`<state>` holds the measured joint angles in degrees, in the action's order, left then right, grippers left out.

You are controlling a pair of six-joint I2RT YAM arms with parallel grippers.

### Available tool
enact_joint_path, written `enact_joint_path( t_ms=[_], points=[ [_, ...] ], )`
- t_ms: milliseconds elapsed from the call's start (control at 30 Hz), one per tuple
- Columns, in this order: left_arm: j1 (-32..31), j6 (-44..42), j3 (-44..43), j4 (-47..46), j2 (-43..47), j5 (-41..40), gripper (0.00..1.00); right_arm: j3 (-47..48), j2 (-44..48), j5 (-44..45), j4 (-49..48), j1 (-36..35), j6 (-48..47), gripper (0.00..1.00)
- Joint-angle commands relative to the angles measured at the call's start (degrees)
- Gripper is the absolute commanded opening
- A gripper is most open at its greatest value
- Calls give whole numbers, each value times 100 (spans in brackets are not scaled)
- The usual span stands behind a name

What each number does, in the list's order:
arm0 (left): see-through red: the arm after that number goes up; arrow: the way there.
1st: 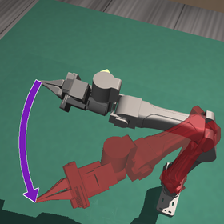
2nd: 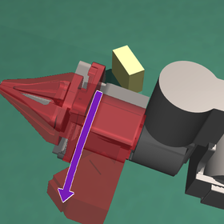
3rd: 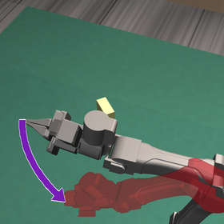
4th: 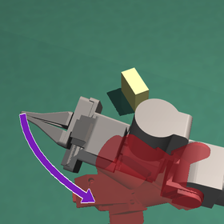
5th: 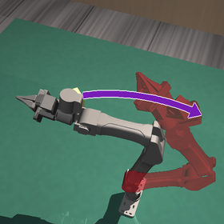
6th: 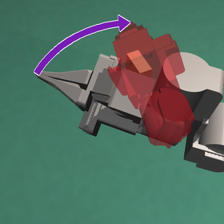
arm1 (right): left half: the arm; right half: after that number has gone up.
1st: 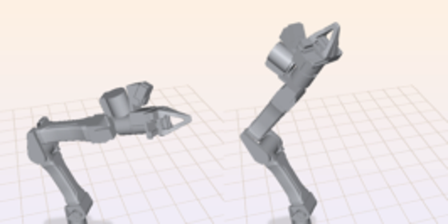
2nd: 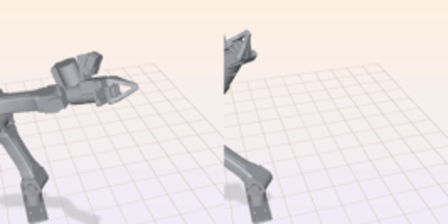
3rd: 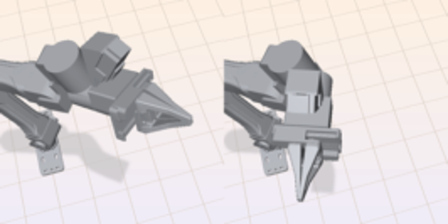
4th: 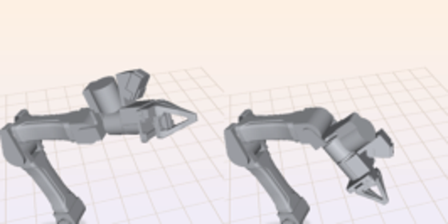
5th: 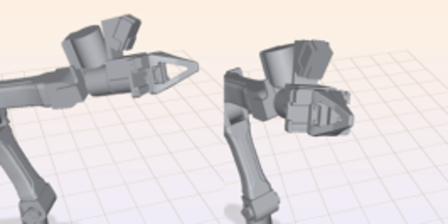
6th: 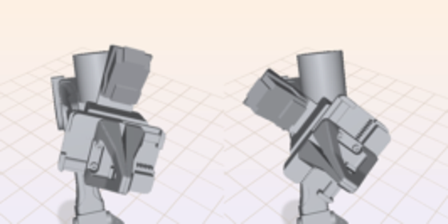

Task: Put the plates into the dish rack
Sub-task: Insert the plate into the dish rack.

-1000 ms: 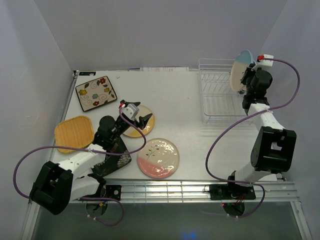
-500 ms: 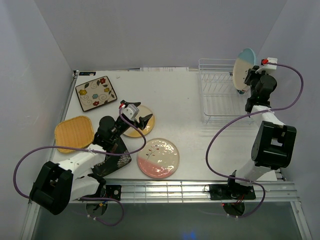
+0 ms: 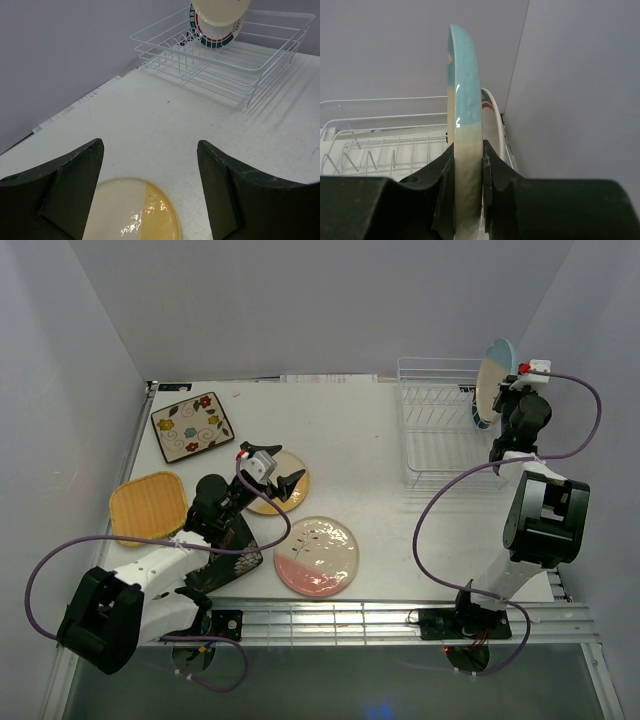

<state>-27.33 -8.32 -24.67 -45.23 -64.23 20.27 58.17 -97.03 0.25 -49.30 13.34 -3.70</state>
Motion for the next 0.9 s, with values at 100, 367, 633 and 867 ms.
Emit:
enact_joint_path(
  t_ms=[100,367,633,867],
  points=[
    [17,14,41,-100,42,135,86,493,-114,46,-1433,116,-464,8],
    [17,23,50,-117,7,135,85,397,-386,36,-1697,169,-245,8],
    [9,-3,41,-126,7,117,86,528,-448,-245,-1539,177,-95,8],
    [17,5,58,-126,68,126,86,485,-562,-254,-1451,177,107,8]
  ],
)
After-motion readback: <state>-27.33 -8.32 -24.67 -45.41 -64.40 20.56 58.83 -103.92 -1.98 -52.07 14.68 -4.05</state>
